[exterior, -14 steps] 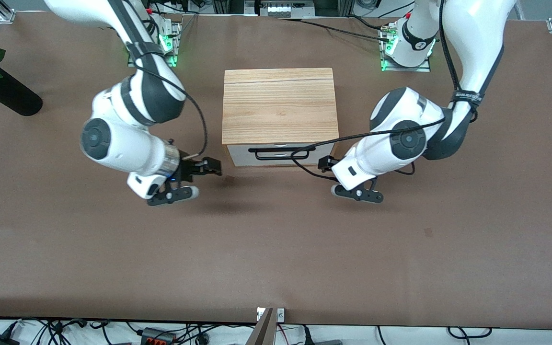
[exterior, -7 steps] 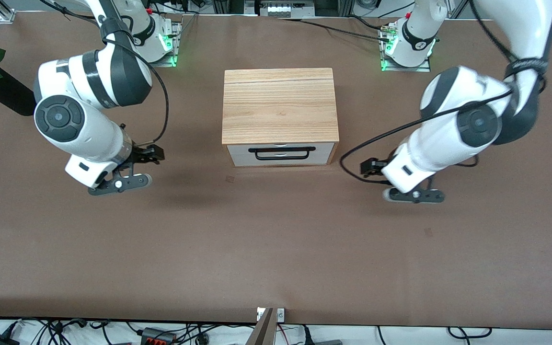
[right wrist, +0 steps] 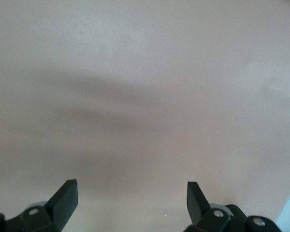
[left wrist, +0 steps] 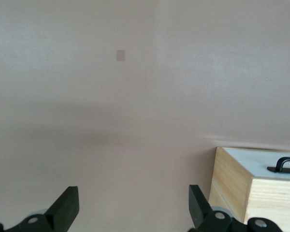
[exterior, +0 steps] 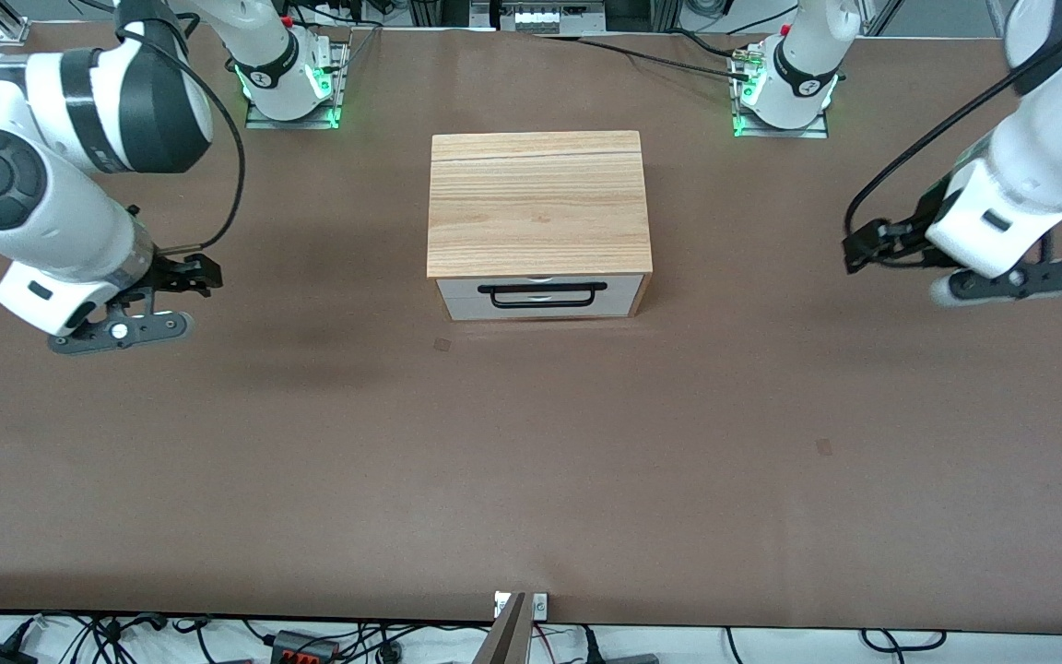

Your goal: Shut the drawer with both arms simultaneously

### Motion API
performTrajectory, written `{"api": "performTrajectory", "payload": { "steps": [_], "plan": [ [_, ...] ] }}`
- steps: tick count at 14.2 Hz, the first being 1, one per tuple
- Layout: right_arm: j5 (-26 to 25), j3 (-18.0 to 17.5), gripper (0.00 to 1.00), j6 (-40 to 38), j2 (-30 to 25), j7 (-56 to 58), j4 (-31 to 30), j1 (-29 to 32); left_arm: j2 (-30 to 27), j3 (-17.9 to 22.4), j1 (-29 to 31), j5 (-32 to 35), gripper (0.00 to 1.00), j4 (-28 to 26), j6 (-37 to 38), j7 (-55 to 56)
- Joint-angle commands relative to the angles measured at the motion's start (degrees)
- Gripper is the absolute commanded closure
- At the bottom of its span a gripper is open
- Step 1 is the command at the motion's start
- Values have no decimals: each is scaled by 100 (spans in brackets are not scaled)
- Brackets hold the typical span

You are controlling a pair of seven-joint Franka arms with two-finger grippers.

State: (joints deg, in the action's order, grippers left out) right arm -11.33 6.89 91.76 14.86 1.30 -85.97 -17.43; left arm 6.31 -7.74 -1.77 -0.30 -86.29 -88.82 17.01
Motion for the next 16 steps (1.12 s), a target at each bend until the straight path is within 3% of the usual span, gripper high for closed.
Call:
{"api": "performTrajectory", "payload": {
  "steps": [1,4,7,9,12,16],
  "plan": [
    [16,-118,0,-114,-263,98,-104,353,-69,71,-122,-223,0,-230,-118,-119],
    [384,-363,0,-97,-763,326,-700,976,-200,115,-131,-242,0,-362,-92,-197],
    [992,-373,0,-114,-1265,406,-1290,1408,-218,203,-131,-251,0,-371,-57,-374],
    [940,-373,0,-106,-1406,310,-1309,1488,-235,212,-131,-242,0,-397,-48,-382],
    [1028,-382,0,614,-1572,354,-1221,1726,-402,203,-148,-242,0,-625,-65,-374],
    [1133,-399,0,695,-1662,354,-1133,1998,-464,212,-192,-251,0,-723,-57,-435]
  ]
}}
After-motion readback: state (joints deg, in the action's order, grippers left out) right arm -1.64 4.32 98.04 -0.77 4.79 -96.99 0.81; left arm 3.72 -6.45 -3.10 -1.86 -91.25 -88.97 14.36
